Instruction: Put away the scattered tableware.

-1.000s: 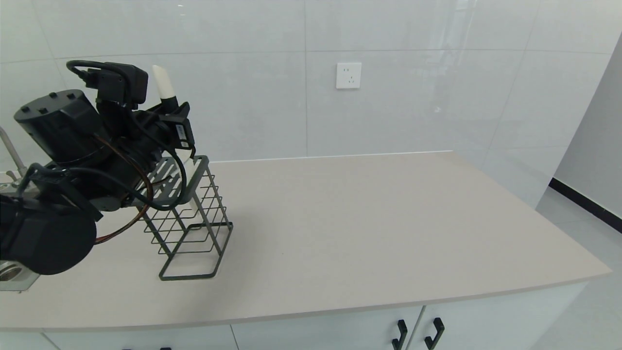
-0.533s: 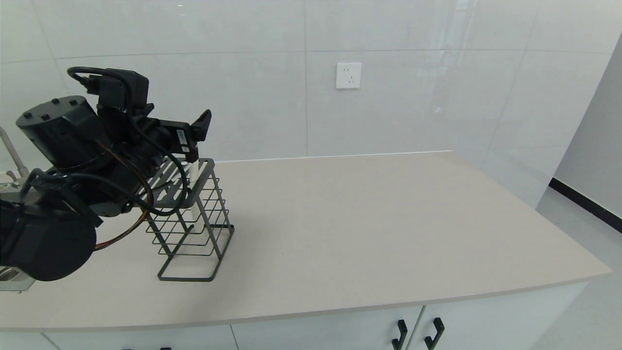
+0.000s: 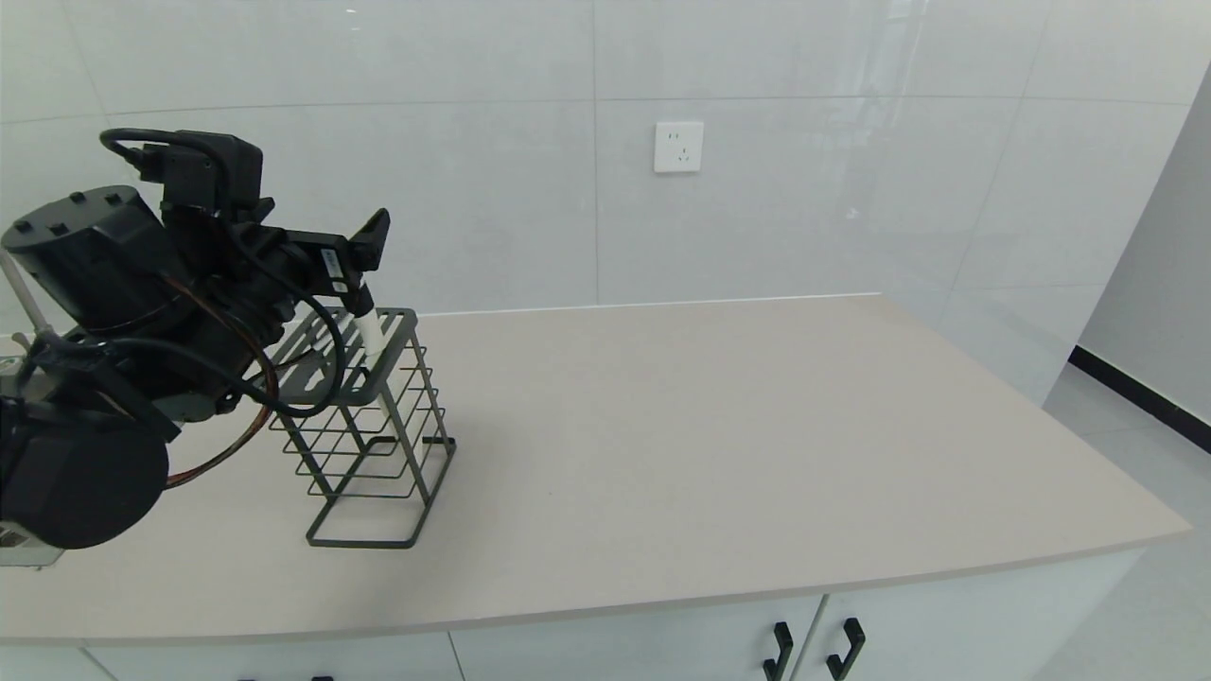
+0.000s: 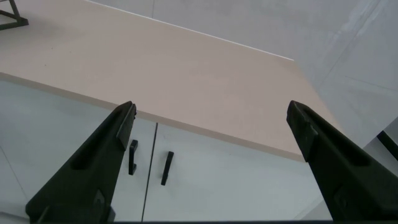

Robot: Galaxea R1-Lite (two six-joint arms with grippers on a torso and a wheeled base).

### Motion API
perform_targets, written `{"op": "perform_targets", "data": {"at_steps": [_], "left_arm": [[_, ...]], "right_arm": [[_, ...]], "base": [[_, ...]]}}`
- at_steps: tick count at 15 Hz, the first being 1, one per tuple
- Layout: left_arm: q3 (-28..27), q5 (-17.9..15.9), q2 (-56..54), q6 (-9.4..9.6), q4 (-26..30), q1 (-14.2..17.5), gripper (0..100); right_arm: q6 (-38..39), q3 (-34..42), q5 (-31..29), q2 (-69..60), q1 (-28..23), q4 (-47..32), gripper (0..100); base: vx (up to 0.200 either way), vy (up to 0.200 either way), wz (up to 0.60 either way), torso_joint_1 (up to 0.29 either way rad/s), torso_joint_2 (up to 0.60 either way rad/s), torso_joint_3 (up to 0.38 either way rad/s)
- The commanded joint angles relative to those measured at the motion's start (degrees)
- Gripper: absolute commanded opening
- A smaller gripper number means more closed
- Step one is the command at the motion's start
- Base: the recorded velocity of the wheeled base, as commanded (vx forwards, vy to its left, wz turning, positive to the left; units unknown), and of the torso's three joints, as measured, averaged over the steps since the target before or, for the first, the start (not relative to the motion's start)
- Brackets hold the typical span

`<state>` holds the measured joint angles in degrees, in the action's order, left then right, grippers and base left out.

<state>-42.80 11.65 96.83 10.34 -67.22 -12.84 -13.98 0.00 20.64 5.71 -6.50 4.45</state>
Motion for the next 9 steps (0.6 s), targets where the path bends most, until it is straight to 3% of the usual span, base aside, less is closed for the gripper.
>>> {"op": "perform_targets", "data": {"at_steps": [1,4,7,9], "left_arm": [[2.72,0.12,-3.23,0.03,-0.37,-0.96,100],[10.81,0.3,-9.55,0.12,-0.37,-2.1,100],[11.86,0.21,-14.56,0.3,-0.28,-2.9,100],[13.01,0.65,-21.51,1.62,-0.11,-6.59,100]], "right_arm": [[0.1,0.0,0.02,0.1,-0.01,0.03,100],[0.1,0.0,0.02,0.1,-0.01,0.03,100],[0.1,0.0,0.02,0.1,-0.01,-0.06,100],[0.18,0.0,0.1,0.1,-0.01,-0.06,100]], "base": [[0.0,0.0,0.0,0.0,0.0,0.0],[0.0,0.0,0.0,0.0,0.0,0.0],[0.0,0.0,0.0,0.0,0.0,0.0],[0.0,0.0,0.0,0.0,0.0,0.0]]}}
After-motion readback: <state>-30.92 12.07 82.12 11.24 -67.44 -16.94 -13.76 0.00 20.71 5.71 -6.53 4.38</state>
